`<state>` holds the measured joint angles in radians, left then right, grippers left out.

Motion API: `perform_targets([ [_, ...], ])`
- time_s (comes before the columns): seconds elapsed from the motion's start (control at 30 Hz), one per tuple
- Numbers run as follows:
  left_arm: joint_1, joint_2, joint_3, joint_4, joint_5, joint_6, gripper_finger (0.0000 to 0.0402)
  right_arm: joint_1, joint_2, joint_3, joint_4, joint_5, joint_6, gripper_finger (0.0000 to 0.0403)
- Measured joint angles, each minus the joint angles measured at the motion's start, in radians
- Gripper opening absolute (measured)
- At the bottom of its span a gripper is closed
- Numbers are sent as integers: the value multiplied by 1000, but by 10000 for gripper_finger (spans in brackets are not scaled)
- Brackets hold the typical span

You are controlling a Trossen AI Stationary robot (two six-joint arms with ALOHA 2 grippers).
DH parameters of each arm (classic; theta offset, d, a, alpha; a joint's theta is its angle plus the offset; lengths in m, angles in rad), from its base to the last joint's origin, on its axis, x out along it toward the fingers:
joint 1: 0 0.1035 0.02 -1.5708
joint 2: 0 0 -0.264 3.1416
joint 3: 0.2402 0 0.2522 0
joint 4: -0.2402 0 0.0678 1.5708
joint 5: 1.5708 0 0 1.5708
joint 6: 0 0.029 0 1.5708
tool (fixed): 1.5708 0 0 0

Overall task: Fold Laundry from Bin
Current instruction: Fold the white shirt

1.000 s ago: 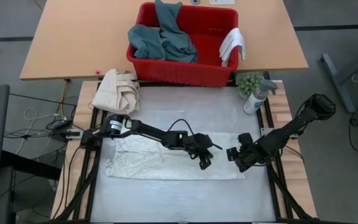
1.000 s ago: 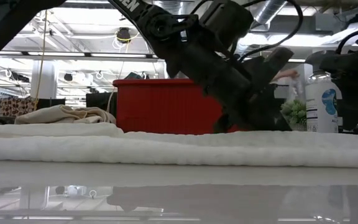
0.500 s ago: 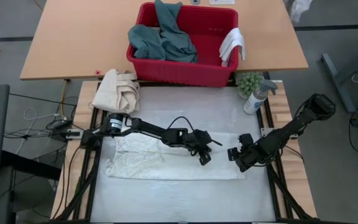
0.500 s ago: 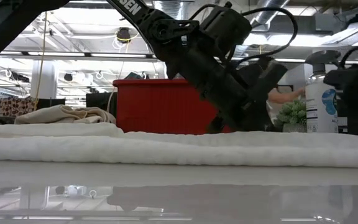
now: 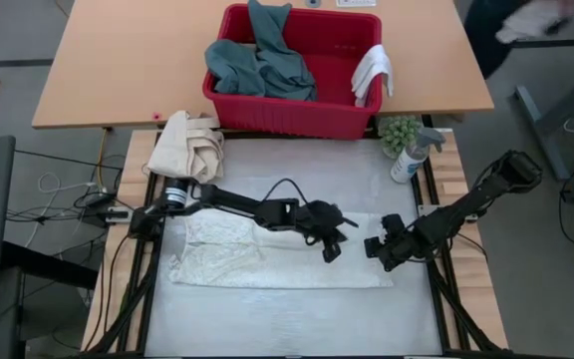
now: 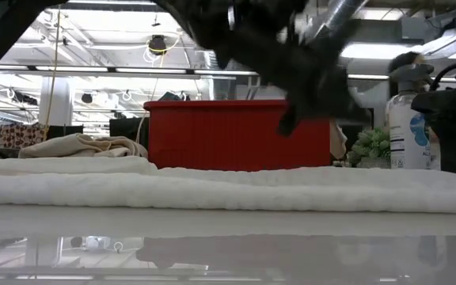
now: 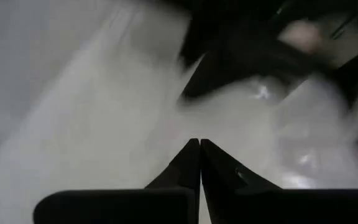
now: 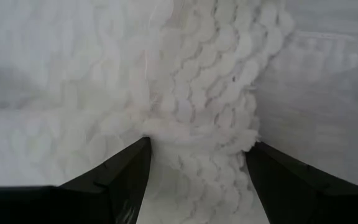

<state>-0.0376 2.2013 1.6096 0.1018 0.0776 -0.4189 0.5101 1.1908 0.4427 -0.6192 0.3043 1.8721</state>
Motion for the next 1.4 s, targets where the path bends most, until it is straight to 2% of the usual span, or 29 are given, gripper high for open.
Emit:
perform_targets([
  [0.17,-35,6,2,97,127,32,0,-31,0,-1,6,-5,-21,292],
  [0.4,-63,106,-3,120,131,59,0,-52,1,-2,17,-7,-22,292],
  [0.73,-27,126,-1,29,75,77,0,-124,6,-1,18,-87,-87,289],
  [1.0,-27,150,-1,24,96,67,0,-196,49,5,26,-175,-179,273],
  [1.17,-26,159,-1,35,126,58,0,-225,64,11,18,-199,-211,244],
  [1.4,-17,159,-1,38,113,55,0,-246,66,10,31,-209,-252,175],
])
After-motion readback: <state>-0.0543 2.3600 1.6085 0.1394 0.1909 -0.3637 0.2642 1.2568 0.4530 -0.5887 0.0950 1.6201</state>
